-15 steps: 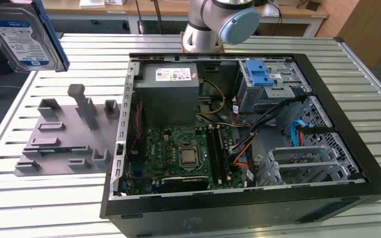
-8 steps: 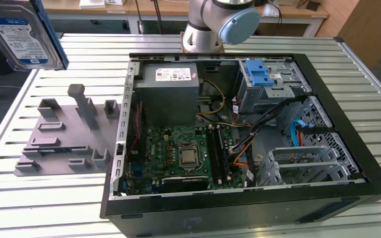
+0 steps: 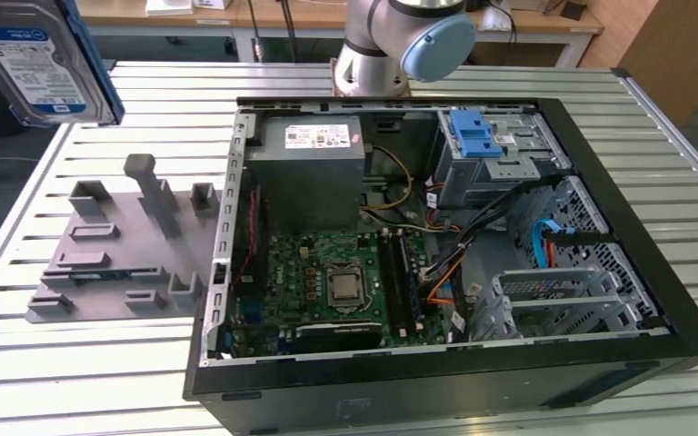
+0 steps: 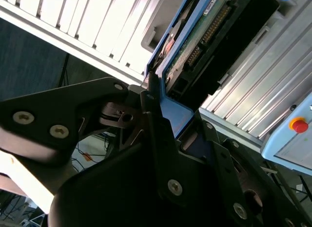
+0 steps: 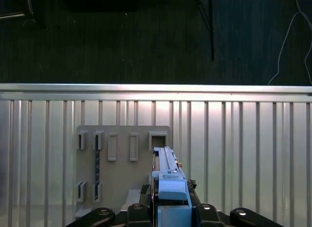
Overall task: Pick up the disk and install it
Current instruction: 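Pick up the disk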
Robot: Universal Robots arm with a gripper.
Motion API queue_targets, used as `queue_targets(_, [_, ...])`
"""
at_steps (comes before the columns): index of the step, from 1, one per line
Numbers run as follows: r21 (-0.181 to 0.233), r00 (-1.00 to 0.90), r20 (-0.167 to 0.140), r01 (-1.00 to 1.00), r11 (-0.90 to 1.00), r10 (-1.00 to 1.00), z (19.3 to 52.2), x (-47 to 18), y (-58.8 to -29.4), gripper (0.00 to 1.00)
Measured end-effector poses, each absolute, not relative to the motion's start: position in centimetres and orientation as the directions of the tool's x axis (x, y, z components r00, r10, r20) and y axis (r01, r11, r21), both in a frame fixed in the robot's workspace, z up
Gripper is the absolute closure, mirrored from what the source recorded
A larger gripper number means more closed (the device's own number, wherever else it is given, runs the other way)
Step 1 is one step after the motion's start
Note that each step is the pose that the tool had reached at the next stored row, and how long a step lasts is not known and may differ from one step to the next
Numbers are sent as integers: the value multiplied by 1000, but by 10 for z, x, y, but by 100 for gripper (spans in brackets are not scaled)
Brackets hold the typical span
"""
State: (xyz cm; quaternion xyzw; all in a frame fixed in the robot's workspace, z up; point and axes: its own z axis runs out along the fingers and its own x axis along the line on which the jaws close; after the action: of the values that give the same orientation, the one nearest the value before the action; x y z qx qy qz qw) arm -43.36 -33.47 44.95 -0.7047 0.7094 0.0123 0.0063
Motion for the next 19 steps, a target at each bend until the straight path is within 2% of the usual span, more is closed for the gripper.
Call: queue_targets(19, [9,-7,-26,-1000,7,-1000,457,-434,-335,64])
